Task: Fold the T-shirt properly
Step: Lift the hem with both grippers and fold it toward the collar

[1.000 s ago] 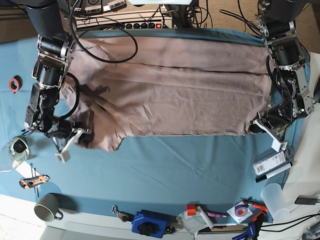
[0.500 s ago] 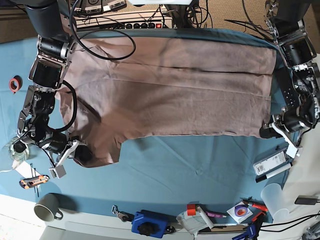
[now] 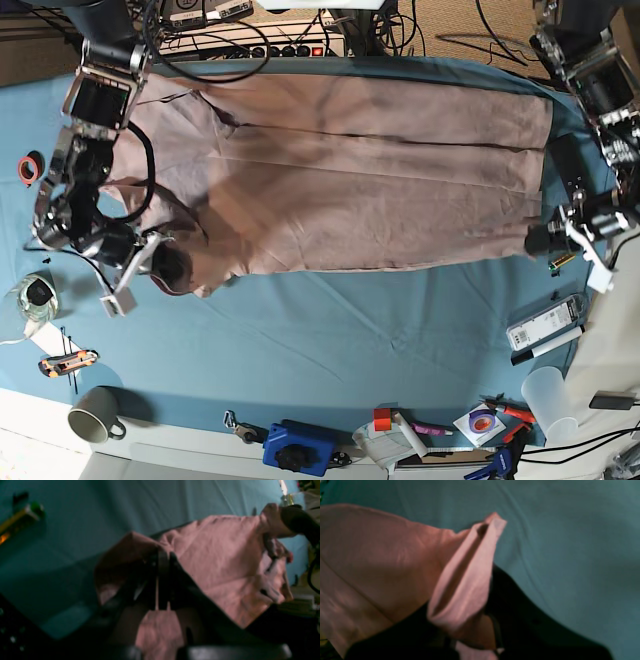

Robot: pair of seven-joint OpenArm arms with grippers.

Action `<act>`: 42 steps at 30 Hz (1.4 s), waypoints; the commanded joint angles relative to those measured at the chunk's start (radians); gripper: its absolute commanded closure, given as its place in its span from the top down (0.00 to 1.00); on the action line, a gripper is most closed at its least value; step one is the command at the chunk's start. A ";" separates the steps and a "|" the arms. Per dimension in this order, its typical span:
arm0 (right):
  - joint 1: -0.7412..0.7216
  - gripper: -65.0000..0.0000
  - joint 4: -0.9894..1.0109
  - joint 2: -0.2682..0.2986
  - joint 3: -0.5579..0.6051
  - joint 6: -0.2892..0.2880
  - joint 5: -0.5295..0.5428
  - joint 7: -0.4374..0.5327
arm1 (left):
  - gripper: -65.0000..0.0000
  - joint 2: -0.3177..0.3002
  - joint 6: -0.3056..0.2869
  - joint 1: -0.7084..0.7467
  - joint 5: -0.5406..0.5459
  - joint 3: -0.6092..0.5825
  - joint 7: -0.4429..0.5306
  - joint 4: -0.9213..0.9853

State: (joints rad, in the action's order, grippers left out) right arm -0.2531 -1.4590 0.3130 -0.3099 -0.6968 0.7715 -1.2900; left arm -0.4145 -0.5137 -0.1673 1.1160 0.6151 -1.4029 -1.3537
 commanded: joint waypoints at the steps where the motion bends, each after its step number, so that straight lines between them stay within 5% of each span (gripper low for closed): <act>1: -0.006 0.00 -0.027 0.017 -0.025 -0.001 0.038 0.010 | 0.00 -0.025 -0.004 -0.002 0.039 0.003 0.007 -0.032; 14: 0.156 0.00 -0.095 0.018 -0.274 -0.001 0.220 -0.096 | 0.00 -0.030 -0.011 0.213 0.017 0.095 0.007 -0.344; 42: 0.585 0.00 -0.381 0.034 -0.498 -0.001 0.287 -0.106 | 0.00 -0.029 -0.007 0.373 0.022 0.103 0.007 -0.362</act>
State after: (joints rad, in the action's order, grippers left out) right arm 0.3347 -1.8252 0.3267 -0.7986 -0.6971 1.0401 -1.4162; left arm -0.4236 -0.5240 0.2157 1.1183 0.7128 -1.4063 -1.6958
